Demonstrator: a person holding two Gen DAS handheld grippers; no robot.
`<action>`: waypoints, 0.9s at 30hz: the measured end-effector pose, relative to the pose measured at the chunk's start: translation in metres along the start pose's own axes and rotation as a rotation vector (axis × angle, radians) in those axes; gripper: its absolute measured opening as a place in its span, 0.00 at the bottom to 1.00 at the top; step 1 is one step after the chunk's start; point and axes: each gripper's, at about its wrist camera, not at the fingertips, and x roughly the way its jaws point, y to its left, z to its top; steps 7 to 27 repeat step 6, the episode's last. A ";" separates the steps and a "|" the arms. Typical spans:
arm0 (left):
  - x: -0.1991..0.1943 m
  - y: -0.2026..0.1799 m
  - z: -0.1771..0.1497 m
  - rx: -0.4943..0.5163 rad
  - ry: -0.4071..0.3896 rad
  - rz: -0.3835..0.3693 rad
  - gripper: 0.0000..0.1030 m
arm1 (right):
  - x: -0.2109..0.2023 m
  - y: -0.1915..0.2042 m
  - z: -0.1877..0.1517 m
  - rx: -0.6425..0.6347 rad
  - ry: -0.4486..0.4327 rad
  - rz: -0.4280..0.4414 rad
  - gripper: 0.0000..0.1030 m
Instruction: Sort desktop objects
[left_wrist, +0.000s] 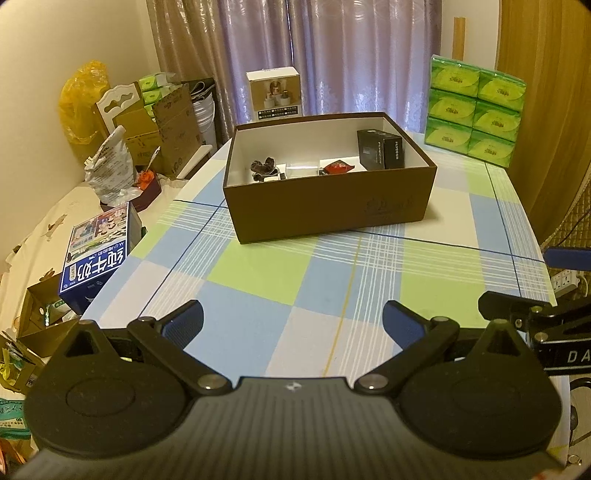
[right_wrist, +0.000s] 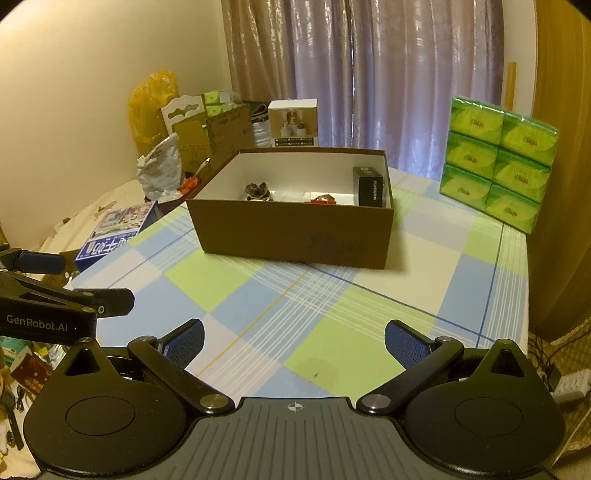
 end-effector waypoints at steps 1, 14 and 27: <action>0.001 0.001 0.000 0.000 0.001 -0.002 0.99 | 0.000 0.001 0.000 0.000 0.002 -0.001 0.98; 0.003 0.001 0.001 0.005 0.001 -0.012 0.99 | 0.002 0.000 -0.001 0.005 0.010 -0.007 0.98; 0.003 0.001 0.001 0.005 0.001 -0.012 0.99 | 0.002 0.000 -0.001 0.005 0.010 -0.007 0.98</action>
